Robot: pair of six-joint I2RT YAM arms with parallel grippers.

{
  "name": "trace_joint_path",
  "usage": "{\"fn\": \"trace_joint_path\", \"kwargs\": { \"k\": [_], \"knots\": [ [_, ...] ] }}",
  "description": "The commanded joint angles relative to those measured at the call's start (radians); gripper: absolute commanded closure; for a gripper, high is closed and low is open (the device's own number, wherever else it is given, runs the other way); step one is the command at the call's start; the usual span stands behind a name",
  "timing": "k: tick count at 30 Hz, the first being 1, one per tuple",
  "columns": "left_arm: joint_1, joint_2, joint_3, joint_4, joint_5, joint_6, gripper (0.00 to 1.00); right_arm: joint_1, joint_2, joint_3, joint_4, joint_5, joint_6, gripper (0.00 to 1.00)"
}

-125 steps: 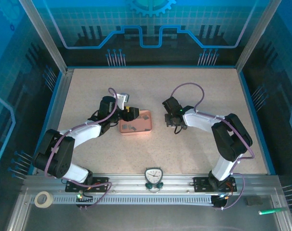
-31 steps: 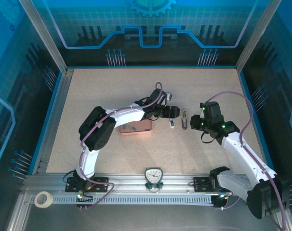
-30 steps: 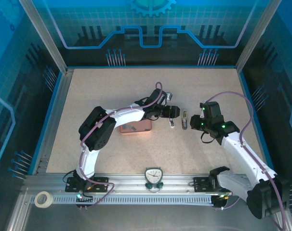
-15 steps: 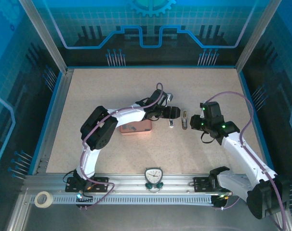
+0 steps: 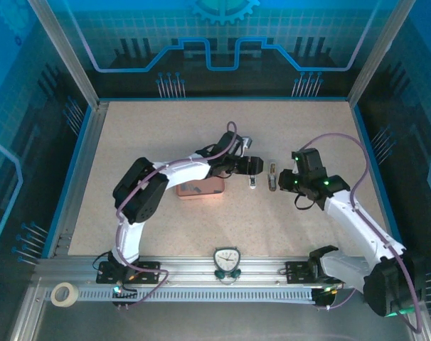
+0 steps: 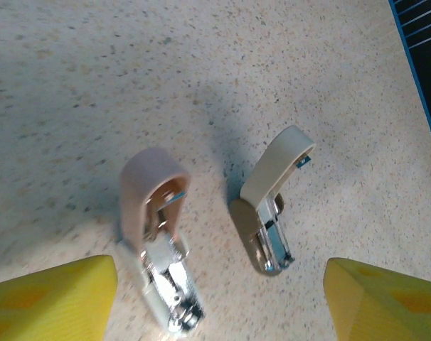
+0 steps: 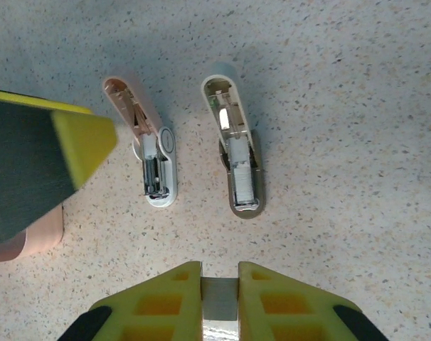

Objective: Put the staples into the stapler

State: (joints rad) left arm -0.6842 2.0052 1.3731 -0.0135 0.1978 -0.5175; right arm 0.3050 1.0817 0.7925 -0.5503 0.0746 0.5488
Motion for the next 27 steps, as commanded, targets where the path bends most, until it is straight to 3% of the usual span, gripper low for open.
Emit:
{"fn": "trace_joint_path", "kwargs": {
  "k": [1, 15, 27],
  "knots": [
    [0.041, -0.117, -0.063, 0.027, -0.022, 0.03, 0.22, 0.043, 0.043, 0.056, -0.016, 0.025, -0.003, 0.84],
    [0.233, -0.356, -0.36, 0.135, -0.086, 0.098, 0.18, 0.197, 0.346, 0.211, 0.048, 0.143, 0.009, 0.84],
    [0.304, -0.414, -0.476, 0.237, -0.107, 0.142, 0.17, 0.227, 0.544, 0.272, 0.116, 0.174, 0.023, 0.84]
  ]
}}
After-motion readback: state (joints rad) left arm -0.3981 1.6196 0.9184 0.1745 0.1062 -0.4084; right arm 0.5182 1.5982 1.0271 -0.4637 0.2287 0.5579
